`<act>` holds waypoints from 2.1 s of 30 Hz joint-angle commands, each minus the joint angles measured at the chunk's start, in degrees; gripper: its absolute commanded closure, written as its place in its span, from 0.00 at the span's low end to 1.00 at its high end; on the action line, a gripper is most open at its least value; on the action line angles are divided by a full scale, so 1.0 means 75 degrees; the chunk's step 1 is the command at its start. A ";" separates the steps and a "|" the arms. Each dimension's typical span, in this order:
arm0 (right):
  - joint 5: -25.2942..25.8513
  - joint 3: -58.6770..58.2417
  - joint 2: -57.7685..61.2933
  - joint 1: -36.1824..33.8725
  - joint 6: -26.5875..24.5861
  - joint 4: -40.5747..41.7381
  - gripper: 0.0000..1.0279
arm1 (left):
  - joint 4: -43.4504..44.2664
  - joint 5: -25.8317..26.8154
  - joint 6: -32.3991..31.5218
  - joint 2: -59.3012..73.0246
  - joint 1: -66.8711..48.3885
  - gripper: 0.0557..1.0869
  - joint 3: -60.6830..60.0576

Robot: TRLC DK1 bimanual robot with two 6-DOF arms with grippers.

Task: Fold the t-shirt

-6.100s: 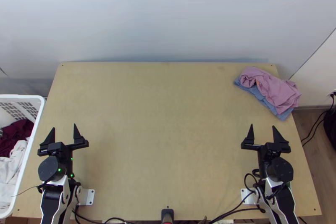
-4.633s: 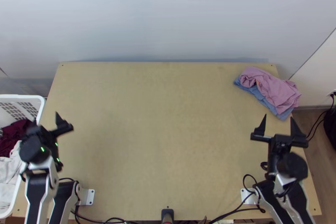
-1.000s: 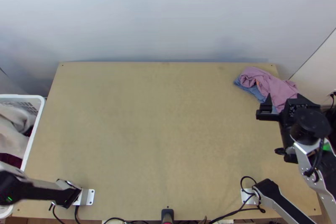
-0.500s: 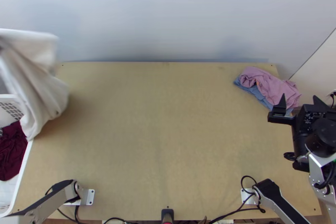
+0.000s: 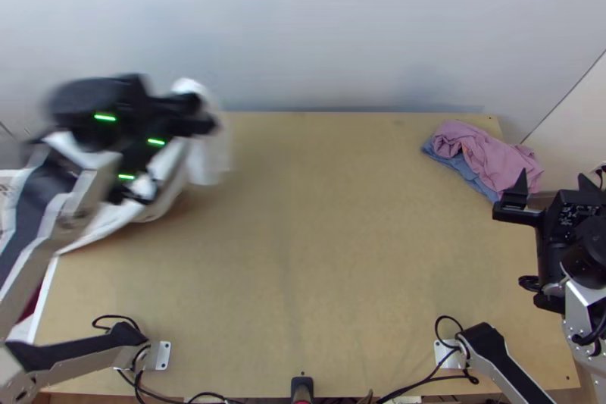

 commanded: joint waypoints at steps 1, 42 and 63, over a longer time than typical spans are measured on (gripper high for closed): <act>-0.0015 0.0006 -0.0014 -0.0471 0.0001 0.0005 0.04 | 0.0566 -0.0600 0.0353 0.1308 -0.2425 0.96 -0.0319; -0.0085 -0.0931 0.0185 -0.1666 0.0974 0.0192 0.04 | -0.1567 -0.0413 -0.0420 0.5503 -0.5132 0.09 0.3724; -0.0156 -0.1189 0.0021 -0.0987 0.1044 0.0192 0.04 | -0.2528 -0.1198 -0.0467 0.1296 -0.0620 0.14 -0.2909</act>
